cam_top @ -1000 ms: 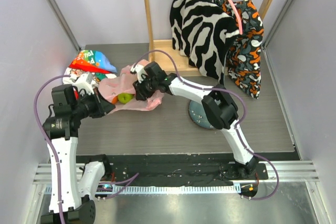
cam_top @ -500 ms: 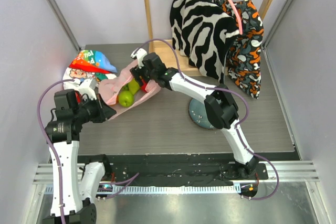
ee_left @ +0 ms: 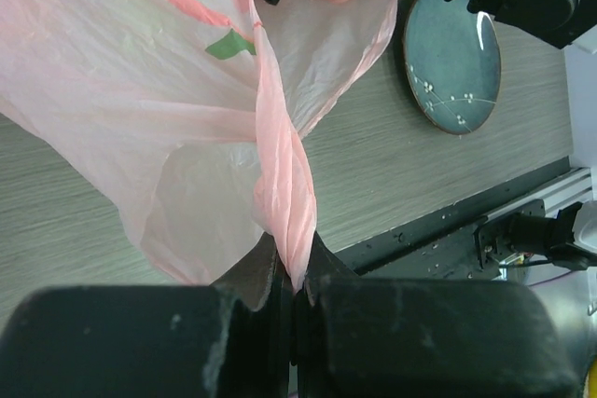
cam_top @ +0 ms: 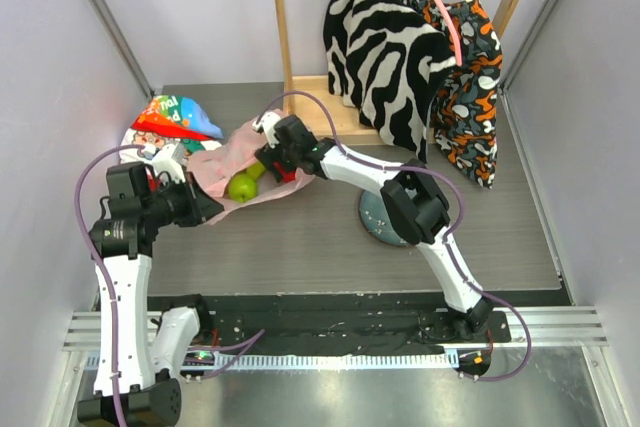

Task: Take the fake fruits out of the plastic bag
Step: Take out the fake fruit from the plastic bag, then place the fake fruit on the plate, then move the plastic bag to the center of the board, then take out the fake fruit from the plastic bag.

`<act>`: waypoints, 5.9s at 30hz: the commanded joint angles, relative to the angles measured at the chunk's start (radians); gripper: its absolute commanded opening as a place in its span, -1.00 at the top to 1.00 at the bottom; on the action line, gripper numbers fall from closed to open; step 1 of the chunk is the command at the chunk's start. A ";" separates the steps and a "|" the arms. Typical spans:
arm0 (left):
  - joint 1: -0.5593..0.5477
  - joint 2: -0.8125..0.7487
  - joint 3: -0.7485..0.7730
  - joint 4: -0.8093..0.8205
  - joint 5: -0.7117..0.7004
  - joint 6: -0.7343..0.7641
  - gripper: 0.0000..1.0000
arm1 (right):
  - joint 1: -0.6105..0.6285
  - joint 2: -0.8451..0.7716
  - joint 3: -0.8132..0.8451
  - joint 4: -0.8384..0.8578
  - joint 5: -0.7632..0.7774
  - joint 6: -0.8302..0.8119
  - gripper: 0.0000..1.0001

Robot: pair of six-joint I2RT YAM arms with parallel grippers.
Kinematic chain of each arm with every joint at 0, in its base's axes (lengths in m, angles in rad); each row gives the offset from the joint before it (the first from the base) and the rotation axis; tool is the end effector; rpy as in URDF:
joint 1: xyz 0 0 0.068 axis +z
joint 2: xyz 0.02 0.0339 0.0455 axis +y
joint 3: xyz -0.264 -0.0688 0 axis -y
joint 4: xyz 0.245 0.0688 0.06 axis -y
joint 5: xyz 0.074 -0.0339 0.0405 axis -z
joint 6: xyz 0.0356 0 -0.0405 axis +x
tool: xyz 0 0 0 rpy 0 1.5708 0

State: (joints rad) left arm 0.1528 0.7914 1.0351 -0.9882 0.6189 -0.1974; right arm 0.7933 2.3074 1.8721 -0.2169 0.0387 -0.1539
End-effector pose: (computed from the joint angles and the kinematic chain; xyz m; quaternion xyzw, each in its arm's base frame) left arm 0.1351 -0.0001 0.3488 -0.0316 0.8803 -0.2874 0.3761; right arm 0.3741 0.3781 0.1936 -0.4011 0.8015 0.1228 0.4262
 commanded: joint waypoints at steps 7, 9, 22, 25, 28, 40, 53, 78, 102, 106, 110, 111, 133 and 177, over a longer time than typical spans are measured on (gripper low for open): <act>0.004 0.035 -0.020 0.141 0.042 -0.037 1.00 | -0.031 -0.100 0.028 -0.117 -0.095 -0.024 0.12; 0.001 0.051 -0.020 0.171 0.038 -0.049 1.00 | -0.039 -0.152 0.048 -0.142 -0.193 -0.009 0.21; -0.024 0.138 0.000 0.315 0.002 -0.097 1.00 | -0.199 -0.563 -0.082 -0.191 -0.656 0.188 0.31; -0.024 0.150 0.011 0.336 -0.013 -0.097 1.00 | -0.270 -0.686 -0.154 -0.323 -0.588 0.055 0.31; -0.024 0.155 0.011 0.348 -0.018 -0.096 1.00 | -0.295 -0.825 -0.299 -0.464 -0.434 -0.181 0.32; -0.024 0.146 -0.010 0.370 -0.016 -0.122 1.00 | -0.296 -0.708 -0.528 -0.664 -0.053 -0.378 0.42; -0.024 0.109 -0.052 0.368 -0.025 -0.123 1.00 | -0.275 -0.361 -0.324 -0.733 0.043 -0.467 0.35; -0.024 0.040 -0.044 0.188 -0.108 -0.073 1.00 | -0.178 -0.367 0.300 -0.853 -0.577 -0.266 -0.81; -0.022 -0.092 0.132 -0.115 -0.032 0.147 1.00 | -0.043 -0.449 -0.326 -0.506 -0.366 -0.113 -0.21; -0.024 -0.075 0.094 -0.077 -0.019 0.109 1.00 | -0.043 -0.439 -0.253 -0.490 -0.378 -0.153 -0.25; -0.024 -0.041 0.057 0.012 -0.001 0.052 1.00 | -0.042 -0.320 -0.035 -0.553 -0.508 -0.182 -0.21; -0.024 -0.035 0.054 0.049 -0.008 0.043 1.00 | -0.042 -0.286 -0.007 -0.568 -0.561 -0.194 -0.19; -0.024 0.055 0.036 0.200 -0.007 -0.057 1.00 | -0.045 -0.152 0.130 -0.481 -0.306 -0.165 -0.29; -0.062 0.266 0.085 0.410 -0.033 -0.116 1.00 | -0.417 -0.770 -0.223 -0.674 -0.493 -0.128 0.63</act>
State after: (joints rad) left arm 0.1040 1.0615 1.0714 -0.6430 0.5903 -0.3027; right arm 0.5415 1.6009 1.7073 -0.7620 -0.5659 -0.3141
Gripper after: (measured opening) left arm 0.030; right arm 0.545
